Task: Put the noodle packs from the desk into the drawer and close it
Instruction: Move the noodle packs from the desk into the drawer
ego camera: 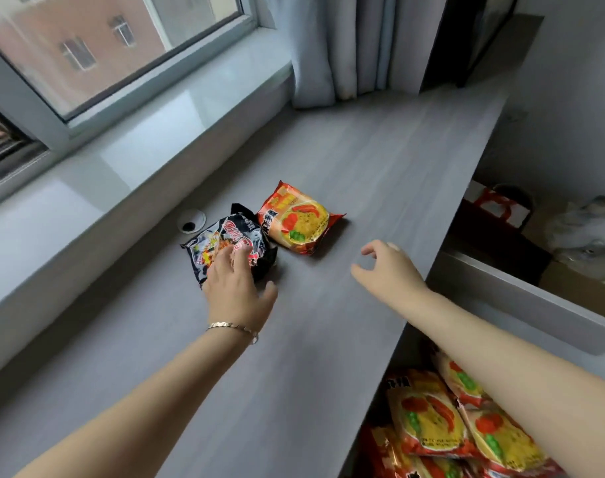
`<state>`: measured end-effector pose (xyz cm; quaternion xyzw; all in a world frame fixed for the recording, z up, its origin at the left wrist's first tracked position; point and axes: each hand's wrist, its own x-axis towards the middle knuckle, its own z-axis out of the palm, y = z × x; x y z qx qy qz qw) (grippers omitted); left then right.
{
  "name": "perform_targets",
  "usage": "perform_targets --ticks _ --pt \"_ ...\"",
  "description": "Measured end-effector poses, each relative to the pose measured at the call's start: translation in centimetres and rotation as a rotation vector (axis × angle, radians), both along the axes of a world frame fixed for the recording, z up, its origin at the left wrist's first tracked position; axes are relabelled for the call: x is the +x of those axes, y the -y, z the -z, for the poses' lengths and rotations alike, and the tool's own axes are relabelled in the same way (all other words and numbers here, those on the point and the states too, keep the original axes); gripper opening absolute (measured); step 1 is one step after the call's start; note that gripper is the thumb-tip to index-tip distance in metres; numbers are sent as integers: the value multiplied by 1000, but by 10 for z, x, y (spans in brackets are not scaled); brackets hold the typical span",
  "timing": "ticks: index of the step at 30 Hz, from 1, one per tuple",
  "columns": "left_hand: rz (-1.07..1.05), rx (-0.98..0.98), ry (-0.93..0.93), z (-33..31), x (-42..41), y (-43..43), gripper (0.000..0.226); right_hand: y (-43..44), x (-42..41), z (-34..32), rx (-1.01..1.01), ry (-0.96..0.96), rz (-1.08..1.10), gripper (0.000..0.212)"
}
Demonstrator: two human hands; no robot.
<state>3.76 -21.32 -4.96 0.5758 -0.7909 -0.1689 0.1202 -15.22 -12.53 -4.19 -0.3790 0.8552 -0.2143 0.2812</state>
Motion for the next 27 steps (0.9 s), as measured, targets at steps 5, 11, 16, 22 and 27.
perform_targets --ticks 5,11,16,22,27 --pt "-7 209 262 14 11 54 112 87 16 25 64 -176 -163 96" --pt "4 258 220 41 29 69 105 129 18 49 161 -212 -152 112" --pt "50 175 214 37 33 71 97 109 24 39 -27 -172 -12 86" --pt "51 236 -86 7 18 30 97 2 9 19 -160 55 190 75" --pt "294 217 -211 -10 -15 -35 91 -119 -16 43 -57 -31 391 84"
